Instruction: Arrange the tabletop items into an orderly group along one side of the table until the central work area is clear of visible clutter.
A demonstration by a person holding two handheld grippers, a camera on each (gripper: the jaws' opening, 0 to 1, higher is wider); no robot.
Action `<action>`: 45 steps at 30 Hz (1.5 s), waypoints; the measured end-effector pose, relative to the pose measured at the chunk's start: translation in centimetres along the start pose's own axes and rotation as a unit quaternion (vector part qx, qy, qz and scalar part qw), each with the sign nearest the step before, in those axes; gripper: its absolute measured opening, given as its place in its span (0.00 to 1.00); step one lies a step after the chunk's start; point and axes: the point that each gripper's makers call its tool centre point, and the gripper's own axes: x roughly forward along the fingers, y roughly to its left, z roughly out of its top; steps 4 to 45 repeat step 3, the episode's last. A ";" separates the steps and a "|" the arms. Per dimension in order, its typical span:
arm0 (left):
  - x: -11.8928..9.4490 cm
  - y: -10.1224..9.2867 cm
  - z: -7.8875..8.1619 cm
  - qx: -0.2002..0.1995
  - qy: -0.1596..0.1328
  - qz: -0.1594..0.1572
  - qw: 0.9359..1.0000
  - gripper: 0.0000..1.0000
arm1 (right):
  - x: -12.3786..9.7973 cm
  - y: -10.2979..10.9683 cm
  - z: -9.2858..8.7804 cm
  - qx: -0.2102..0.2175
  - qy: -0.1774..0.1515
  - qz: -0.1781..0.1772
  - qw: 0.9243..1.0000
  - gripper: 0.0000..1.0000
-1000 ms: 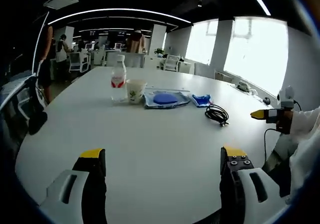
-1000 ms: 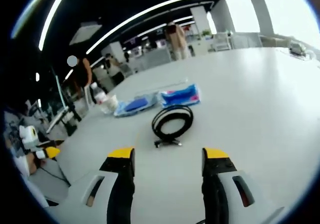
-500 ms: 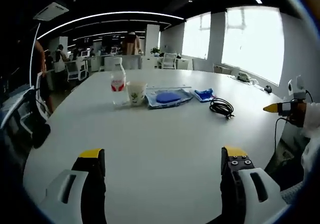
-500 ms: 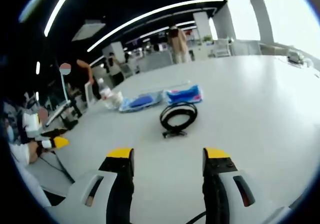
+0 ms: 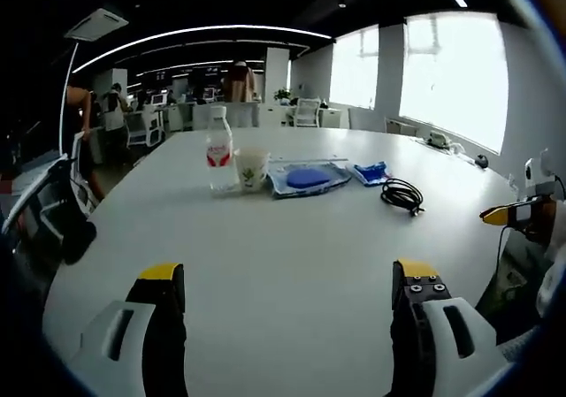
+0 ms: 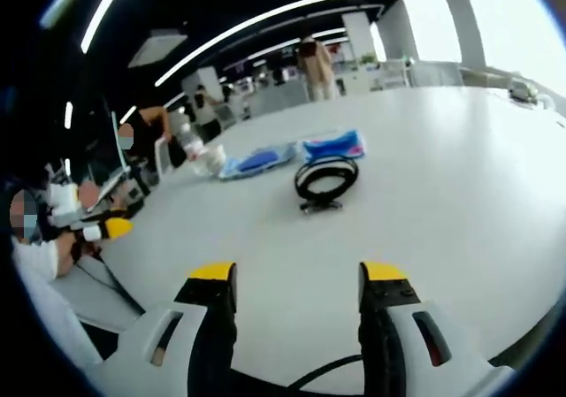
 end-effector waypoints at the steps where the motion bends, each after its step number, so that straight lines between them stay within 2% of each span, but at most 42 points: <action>1: 0.0 0.0 0.0 -0.001 -0.001 0.000 1.000 1.00 | 0.1 0.1 -0.1 0.000 0.002 0.001 1.000 0.53; 45: 0.1 0.2 0.1 -0.003 -0.002 0.000 1.000 1.00 | 0.3 0.3 -0.1 -0.002 0.005 0.003 1.000 0.53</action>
